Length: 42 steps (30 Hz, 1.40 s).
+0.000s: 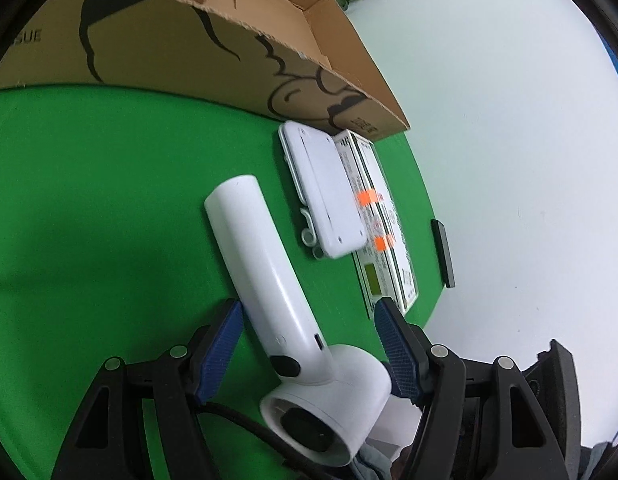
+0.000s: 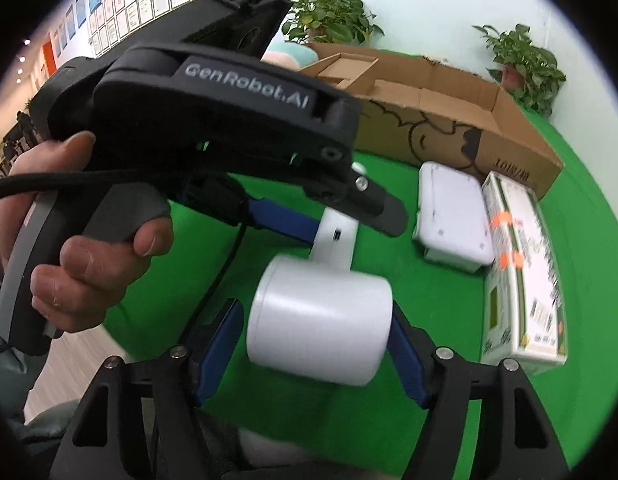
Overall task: Organize objects
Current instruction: 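Close the right gripper on the hair dryer head while the left gripper grips its handle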
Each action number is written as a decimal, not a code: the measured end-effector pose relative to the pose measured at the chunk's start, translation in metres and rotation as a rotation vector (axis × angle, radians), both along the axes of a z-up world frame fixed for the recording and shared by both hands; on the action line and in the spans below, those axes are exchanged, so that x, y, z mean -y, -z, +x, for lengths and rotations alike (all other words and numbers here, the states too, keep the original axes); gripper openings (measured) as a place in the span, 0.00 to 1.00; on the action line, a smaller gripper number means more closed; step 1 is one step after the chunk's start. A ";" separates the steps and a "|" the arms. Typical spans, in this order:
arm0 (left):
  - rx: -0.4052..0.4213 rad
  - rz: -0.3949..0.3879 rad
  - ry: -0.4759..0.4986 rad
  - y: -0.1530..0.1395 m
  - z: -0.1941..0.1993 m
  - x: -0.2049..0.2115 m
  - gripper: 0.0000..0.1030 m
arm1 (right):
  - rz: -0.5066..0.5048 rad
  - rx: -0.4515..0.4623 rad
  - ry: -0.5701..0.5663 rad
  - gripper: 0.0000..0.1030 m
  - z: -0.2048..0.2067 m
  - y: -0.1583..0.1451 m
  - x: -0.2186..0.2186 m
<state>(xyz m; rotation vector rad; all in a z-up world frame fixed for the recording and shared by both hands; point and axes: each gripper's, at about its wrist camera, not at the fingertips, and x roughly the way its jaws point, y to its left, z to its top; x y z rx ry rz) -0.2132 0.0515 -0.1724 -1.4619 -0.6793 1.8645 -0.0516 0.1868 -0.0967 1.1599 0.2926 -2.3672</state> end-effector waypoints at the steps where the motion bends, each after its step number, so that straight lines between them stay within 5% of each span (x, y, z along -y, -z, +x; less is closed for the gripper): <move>1: 0.001 0.003 0.003 0.000 0.003 -0.001 0.64 | -0.009 0.012 -0.008 0.68 0.004 0.001 -0.001; 9: 0.017 -0.008 -0.006 -0.003 -0.002 0.002 0.61 | -0.016 0.025 0.028 0.65 0.002 0.003 0.000; 16: 0.034 -0.021 -0.013 0.009 0.020 -0.007 0.46 | 0.019 -0.008 0.045 0.64 0.005 0.006 0.006; 21: 0.037 -0.023 -0.014 0.009 0.023 -0.008 0.44 | 0.114 -0.141 0.007 0.63 0.024 0.004 0.018; 24: 0.039 -0.044 -0.024 0.010 0.027 -0.010 0.33 | 0.146 -0.233 -0.008 0.63 0.037 0.001 0.024; 34: 0.025 -0.076 -0.066 0.004 0.038 0.005 0.30 | 0.143 -0.241 -0.007 0.63 0.024 -0.002 0.029; 42: -0.040 -0.076 -0.110 -0.033 0.041 0.019 0.27 | 0.140 -0.291 0.022 0.63 0.033 -0.012 0.037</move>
